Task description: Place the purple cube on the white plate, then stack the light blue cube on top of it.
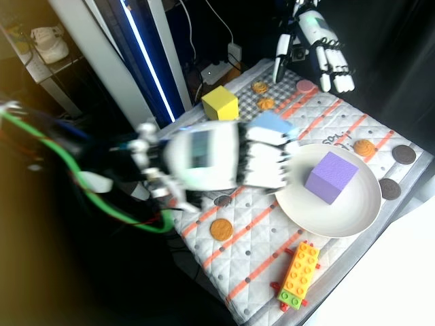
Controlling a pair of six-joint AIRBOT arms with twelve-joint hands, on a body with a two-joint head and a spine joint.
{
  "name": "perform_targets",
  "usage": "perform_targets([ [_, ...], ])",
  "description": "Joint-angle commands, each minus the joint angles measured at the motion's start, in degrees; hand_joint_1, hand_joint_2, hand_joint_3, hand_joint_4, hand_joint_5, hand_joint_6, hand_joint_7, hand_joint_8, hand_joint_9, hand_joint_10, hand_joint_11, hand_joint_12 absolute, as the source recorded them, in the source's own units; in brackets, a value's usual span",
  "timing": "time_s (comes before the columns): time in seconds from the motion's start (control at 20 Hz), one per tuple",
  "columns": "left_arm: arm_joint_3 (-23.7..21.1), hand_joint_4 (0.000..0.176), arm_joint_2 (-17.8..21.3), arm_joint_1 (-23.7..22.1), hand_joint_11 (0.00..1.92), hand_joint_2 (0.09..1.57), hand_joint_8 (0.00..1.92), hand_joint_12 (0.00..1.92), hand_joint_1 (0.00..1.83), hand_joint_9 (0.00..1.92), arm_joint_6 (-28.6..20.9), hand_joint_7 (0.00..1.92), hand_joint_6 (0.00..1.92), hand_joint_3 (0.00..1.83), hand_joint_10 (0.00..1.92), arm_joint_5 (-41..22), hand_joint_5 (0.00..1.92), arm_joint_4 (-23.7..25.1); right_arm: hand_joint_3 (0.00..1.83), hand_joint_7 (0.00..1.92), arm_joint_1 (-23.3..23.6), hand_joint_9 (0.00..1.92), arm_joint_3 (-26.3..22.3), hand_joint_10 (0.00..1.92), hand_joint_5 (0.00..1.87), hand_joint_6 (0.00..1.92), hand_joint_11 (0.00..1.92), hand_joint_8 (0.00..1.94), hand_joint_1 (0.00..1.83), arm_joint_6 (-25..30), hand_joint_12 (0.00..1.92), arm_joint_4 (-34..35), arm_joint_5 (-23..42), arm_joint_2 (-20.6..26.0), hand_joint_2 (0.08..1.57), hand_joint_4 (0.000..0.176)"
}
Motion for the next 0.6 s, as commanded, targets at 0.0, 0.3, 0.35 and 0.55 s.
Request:
perform_targets([
  [0.0,0.4,0.173,-0.4,-1.0,0.00,0.94,0.00,0.00,0.89,0.04,-0.2,0.05,0.00,0.01,0.00,-5.7,0.06,1.4,0.00,1.09,1.4,1.05,0.9,1.02,0.89,1.06,0.90,0.93,1.24,-0.3,1.49,1.4,3.7,0.0,1.11,0.000],
  [0.3,1.5,0.173,-1.7,-2.4,0.02,0.96,0.00,0.01,0.80,0.04,-0.2,0.04,0.00,0.01,0.00,-3.6,0.05,3.1,0.00,1.08,7.3,1.03,6.8,1.33,0.96,0.87,0.95,1.04,1.26,-2.7,1.71,0.9,-3.3,-5.5,1.10,0.000],
  [0.35,1.6,0.173,-1.8,-2.6,0.02,0.96,0.00,0.01,0.80,0.04,-0.2,0.04,0.00,0.01,0.00,-3.1,0.05,3.5,0.00,1.08,8.3,1.03,7.7,1.33,0.96,0.87,0.95,1.04,1.26,-3.1,1.71,0.3,-4.6,-6.4,1.10,0.000],
  [0.55,2.3,0.172,-2.6,-3.8,0.01,0.94,0.00,0.01,0.83,0.08,-0.2,0.06,0.01,0.00,0.01,-2.0,0.10,5.0,0.00,0.93,10.4,1.00,9.6,1.53,0.95,1.03,1.00,1.28,1.16,-4.8,1.76,-0.8,-7.8,-8.7,1.13,0.000],
])
